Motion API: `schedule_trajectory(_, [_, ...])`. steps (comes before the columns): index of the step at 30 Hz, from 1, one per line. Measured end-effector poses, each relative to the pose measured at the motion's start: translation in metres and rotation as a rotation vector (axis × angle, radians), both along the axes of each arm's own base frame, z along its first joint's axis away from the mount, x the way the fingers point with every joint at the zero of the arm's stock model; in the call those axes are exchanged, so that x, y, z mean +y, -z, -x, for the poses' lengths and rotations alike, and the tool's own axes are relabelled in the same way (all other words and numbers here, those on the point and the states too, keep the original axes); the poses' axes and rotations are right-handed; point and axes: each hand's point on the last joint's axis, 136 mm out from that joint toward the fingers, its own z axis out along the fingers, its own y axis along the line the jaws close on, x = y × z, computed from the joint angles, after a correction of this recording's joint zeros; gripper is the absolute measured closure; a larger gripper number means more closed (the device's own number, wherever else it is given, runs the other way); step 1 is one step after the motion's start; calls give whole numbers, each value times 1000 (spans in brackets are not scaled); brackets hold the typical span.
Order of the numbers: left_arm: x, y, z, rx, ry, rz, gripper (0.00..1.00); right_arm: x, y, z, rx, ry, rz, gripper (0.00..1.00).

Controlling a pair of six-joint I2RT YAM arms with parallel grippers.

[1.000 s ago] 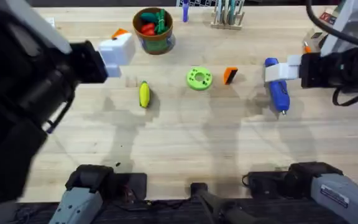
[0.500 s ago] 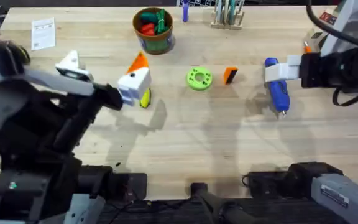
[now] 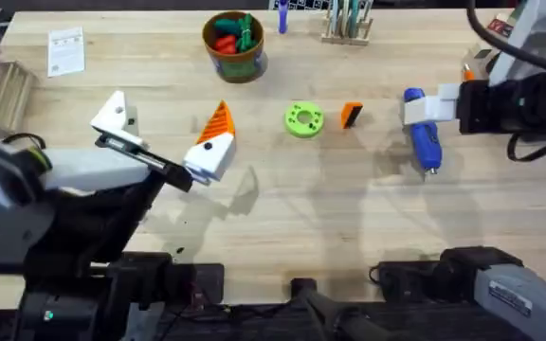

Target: Pick up the gripper from the table and insert it into the empty holder that is missing its gripper. Then pick up a screw, insert it into the mounting hole, and use the screwdriver to tighten it. Finally, clean up the table by picking up the vegetable and placing it into the bucket.

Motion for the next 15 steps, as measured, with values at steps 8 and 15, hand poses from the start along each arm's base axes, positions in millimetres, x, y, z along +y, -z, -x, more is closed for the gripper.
schedule_trajectory(8, [-1, -18, 6, -164, 9, 3, 16, 0, 0, 0, 0, 0, 0, 9])
schedule_trajectory(15, [-3, -4, 1, -244, 18, 5, 16, 0, 0, 0, 0, 0, 0, 10])
